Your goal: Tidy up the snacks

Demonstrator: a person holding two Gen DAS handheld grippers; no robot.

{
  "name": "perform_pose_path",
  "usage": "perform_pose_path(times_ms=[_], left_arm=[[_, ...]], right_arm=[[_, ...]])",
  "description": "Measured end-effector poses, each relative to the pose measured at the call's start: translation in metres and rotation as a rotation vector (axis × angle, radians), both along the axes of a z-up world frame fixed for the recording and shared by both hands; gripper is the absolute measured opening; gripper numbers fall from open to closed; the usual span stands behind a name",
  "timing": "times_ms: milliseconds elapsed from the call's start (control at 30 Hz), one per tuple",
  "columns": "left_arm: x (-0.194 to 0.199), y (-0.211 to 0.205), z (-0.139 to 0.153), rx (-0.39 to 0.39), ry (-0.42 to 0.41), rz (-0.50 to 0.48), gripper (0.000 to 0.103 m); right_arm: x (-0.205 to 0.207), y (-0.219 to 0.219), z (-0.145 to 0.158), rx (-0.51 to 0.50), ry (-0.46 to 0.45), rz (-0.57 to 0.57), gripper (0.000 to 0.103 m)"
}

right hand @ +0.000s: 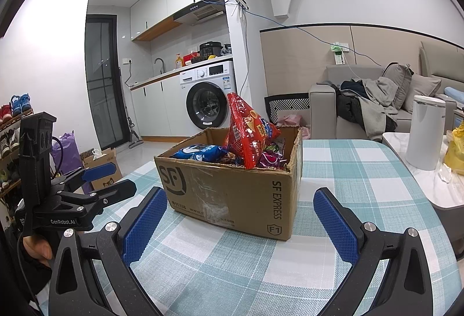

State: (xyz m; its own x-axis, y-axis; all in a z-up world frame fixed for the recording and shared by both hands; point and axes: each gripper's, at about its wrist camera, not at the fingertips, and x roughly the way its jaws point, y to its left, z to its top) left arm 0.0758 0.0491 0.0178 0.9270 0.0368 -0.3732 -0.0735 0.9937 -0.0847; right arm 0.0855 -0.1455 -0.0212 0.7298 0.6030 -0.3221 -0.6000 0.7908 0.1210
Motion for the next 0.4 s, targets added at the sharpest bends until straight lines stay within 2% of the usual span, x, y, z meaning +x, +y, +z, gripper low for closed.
perform_pose_path(times_ms=[400], left_arm=[[0.0053,-0.0002,-0.0014,0.004,-0.008,0.000,0.103]], right_arm=[[-0.0010,0.0007,-0.0001,-0.001,0.000,0.001,0.103]])
